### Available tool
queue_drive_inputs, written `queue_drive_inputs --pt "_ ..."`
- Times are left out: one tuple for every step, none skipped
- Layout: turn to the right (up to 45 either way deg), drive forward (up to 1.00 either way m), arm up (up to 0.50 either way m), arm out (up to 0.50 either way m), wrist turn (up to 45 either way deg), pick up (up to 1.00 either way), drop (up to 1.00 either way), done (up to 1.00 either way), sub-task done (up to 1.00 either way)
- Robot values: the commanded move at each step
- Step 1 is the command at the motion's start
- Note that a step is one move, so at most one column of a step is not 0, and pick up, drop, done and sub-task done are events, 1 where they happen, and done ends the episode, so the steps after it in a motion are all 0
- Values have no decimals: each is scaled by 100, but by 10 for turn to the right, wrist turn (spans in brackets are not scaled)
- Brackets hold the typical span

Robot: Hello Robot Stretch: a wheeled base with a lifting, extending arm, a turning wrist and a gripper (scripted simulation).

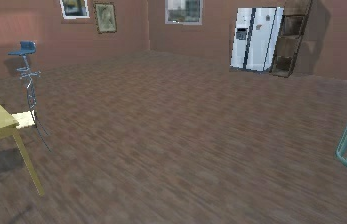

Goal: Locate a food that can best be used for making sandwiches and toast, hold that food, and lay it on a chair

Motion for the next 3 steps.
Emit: queue_drive_inputs --pt "0 0 0 0 -300 0 0 0 0" --pt "0 0 0 -40 0 0 0 0 0" --pt "-240 0 0 0 0 0 0 0 0"
